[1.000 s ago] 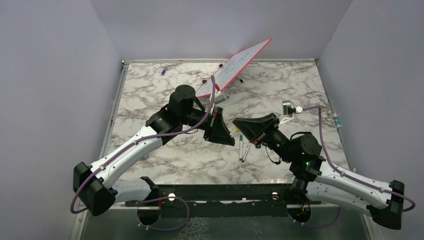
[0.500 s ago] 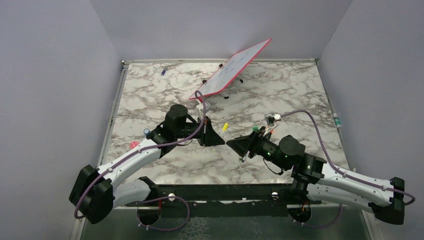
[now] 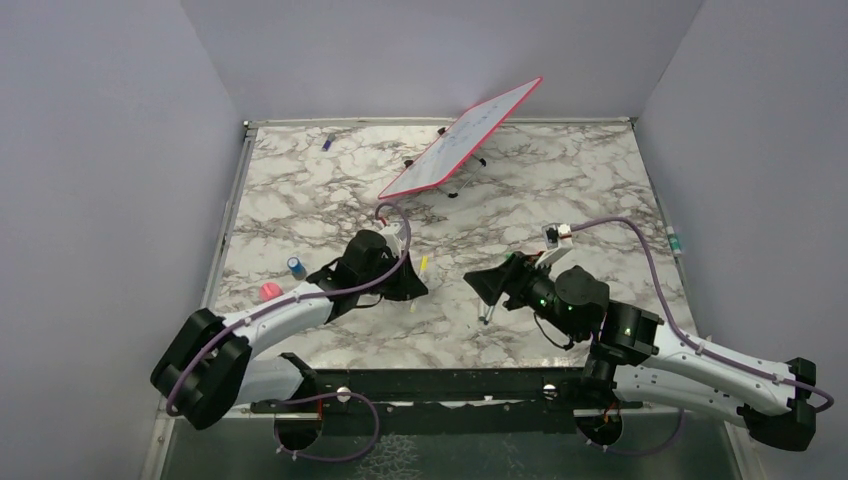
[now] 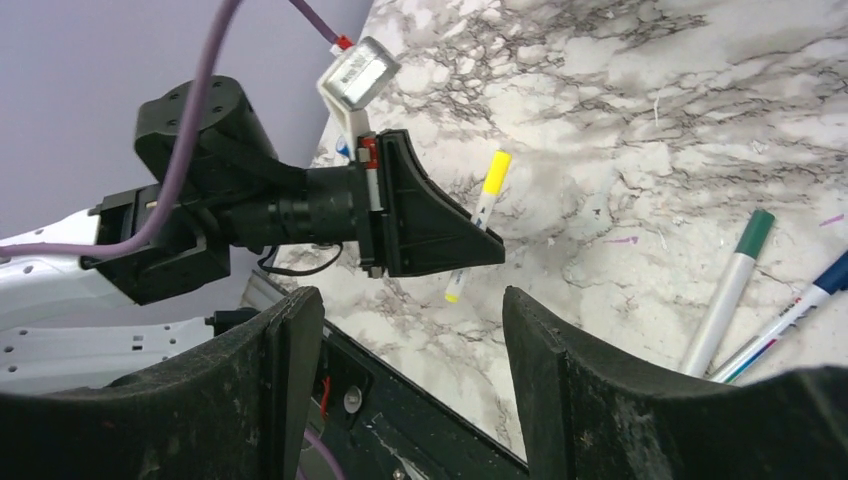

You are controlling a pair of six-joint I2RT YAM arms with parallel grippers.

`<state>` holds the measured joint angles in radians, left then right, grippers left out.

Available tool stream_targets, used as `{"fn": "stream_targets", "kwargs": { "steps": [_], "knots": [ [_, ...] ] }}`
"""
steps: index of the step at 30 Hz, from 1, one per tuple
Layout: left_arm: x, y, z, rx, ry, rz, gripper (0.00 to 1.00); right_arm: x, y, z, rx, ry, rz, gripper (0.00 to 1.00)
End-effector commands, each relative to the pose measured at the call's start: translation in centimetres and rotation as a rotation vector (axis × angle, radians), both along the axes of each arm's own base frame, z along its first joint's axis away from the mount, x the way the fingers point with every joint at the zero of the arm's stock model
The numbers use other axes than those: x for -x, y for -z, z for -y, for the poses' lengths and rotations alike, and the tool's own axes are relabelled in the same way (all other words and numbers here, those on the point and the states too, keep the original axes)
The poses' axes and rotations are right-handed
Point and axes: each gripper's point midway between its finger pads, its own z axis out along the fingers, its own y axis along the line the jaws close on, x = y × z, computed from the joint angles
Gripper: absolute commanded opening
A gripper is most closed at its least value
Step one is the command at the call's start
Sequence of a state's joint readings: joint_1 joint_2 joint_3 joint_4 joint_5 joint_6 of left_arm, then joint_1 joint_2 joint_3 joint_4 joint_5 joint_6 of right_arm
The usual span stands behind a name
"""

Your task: Insert the pens into the pen caps

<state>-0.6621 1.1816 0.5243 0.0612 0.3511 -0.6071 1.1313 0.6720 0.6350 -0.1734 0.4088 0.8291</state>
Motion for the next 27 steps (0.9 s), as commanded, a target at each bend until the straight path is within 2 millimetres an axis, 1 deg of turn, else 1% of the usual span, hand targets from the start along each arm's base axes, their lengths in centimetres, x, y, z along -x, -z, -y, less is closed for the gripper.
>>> {"fn": "stream_targets", "kwargs": {
  "steps": [1, 7, 9, 12, 15, 17, 19, 21, 22, 23, 24, 26, 27],
  "knots": [
    [-1.7, 2.2, 0.2, -0.047, -0.087, -0.063, 0.13, -0.4, 0.4, 1.0, 0.006, 0.066, -0.036, 0.7],
    [-2.3, 4.0, 0.8, -0.081, -0.105, -0.131, 0.26, -0.4, 1.2, 1.1, 0.032, 0.076, -0.067, 0.7],
    [-2.4, 4.5, 0.5, -0.097, -0.132, -0.146, 0.31, -0.4, 1.3, 1.2, 0.039, 0.075, -0.069, 0.7],
    [-2.6, 5.4, -0.2, -0.143, -0.165, -0.16, 0.35, -0.4, 1.3, 1.3, 0.051, 0.076, -0.063, 0.7],
    [-3.0, 5.3, -0.7, -0.173, -0.188, -0.145, 0.42, -0.7, 1.3, 1.4, 0.064, 0.088, -0.051, 0.7],
    [-3.5, 4.4, -1.3, -0.195, -0.211, -0.117, 0.48, -0.9, 1.2, 1.5, 0.078, 0.095, -0.041, 0.71],
    [-4.2, 2.8, -1.9, -0.211, -0.234, -0.065, 0.59, -1.0, 0.9, 1.6, 0.096, 0.102, -0.032, 0.72],
    [-4.9, 0.7, -2.7, -0.225, -0.264, -0.001, 0.7, -1.3, 0.7, 1.9, 0.121, 0.115, -0.025, 0.74],
    [-5.2, -0.6, -2.9, -0.223, -0.274, 0.032, 0.76, -1.5, 0.6, 2.2, 0.138, 0.13, -0.022, 0.76],
    [-5.5, -1.6, -3.7, -0.24, -0.301, 0.065, 0.95, -1.6, 0.5, 2.4, 0.154, 0.14, -0.017, 0.79],
    [-5.9, -3.2, -4.1, -0.243, -0.32, 0.102, 0.98, -1.8, 0.3, 2.7, 0.167, 0.154, -0.012, 0.84],
    [-6.1, -5.8, -5.4, -0.263, -0.361, 0.159, 0.99, -2.1, -0.2, 3.4, 0.19, 0.183, 0.002, 0.96],
    [-6.2, -7.1, -6.2, -0.27, -0.382, 0.19, 0.99, -2.3, -0.6, 3.8, 0.205, 0.198, 0.009, 0.99]
  ]
}}
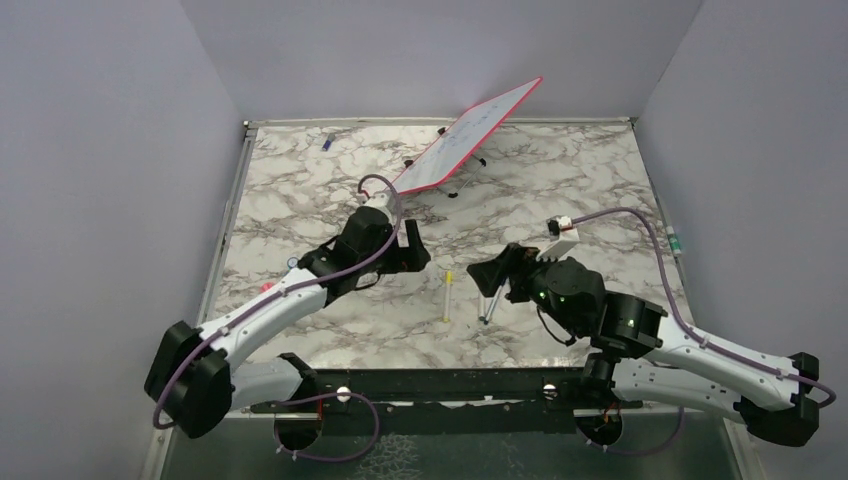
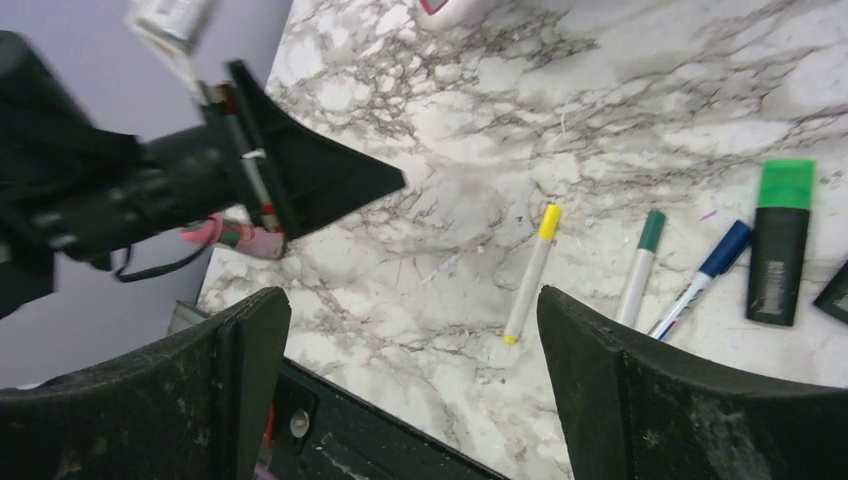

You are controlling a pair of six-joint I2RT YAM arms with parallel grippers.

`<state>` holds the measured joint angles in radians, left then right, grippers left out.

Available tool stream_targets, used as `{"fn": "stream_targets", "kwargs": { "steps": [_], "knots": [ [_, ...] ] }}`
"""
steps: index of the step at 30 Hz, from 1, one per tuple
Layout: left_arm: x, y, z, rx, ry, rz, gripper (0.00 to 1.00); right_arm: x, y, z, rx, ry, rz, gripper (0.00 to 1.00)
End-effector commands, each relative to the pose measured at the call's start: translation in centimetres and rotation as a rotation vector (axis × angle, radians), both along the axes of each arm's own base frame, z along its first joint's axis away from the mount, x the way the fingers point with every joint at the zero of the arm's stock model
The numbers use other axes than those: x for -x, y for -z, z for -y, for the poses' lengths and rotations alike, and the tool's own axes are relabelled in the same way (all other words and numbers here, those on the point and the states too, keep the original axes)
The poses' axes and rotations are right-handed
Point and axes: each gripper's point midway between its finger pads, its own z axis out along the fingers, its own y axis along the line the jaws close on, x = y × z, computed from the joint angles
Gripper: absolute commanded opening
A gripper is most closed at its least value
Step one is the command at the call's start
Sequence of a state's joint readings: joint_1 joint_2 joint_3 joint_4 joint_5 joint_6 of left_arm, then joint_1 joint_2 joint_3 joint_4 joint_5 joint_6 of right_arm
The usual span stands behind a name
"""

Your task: Insert the pens into the pen caps

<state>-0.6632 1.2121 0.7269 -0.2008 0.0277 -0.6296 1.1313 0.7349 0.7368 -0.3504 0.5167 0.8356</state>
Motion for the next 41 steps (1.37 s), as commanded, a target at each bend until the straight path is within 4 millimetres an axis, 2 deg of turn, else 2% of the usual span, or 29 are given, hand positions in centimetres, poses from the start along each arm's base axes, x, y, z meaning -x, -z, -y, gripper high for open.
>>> {"fn": "stream_targets", "kwargs": {
  "steps": [1, 5, 13, 17, 20, 24, 29, 33, 41],
  "knots": [
    [-1.3, -6.8, -4.0, -0.099, -0.116, 0.19, 0.99, -1.2, -2.2, 2.5, 0.085, 0.102, 0.056, 1.0],
    [-0.9, -12.5, -7.0, -0.118, -0.186, 0.334, 0.99, -1.8, -4.4, 4.9, 0.155, 0.176, 0.099, 1.0],
    [1.9, -23.4, -13.3, -0.12, -0.308, 0.612, 0.99, -2.0, -11.5, 10.9, 0.241, 0.3, 0.242, 1.0],
    [3.5, -27.4, -15.8, -0.125, -0.343, 0.71, 0.99, -1.8, -13.9, 13.4, 0.253, 0.357, 0.282, 1.0],
    [4.5, -29.4, -17.3, -0.127, -0.373, 0.76, 0.99, -1.6, -15.1, 14.8, 0.258, 0.387, 0.299, 1.0],
    [5.4, -31.1, -18.7, -0.129, -0.407, 0.792, 0.99, -1.3, -16.3, 16.1, 0.256, 0.414, 0.31, 1.0],
    [5.8, -31.8, -19.6, -0.134, -0.44, 0.787, 0.99, -1.1, -17.3, 18.0, 0.293, 0.468, 0.309, 1.0],
    [5.5, -31.3, -19.6, -0.147, -0.45, 0.771, 0.99, -0.9, -17.8, 19.1, 0.31, 0.507, 0.295, 1.0],
    [4.9, -30.1, -19.1, -0.175, -0.438, 0.741, 0.99, -0.9, -17.6, 19.0, 0.292, 0.495, 0.299, 1.0]
  ]
}}
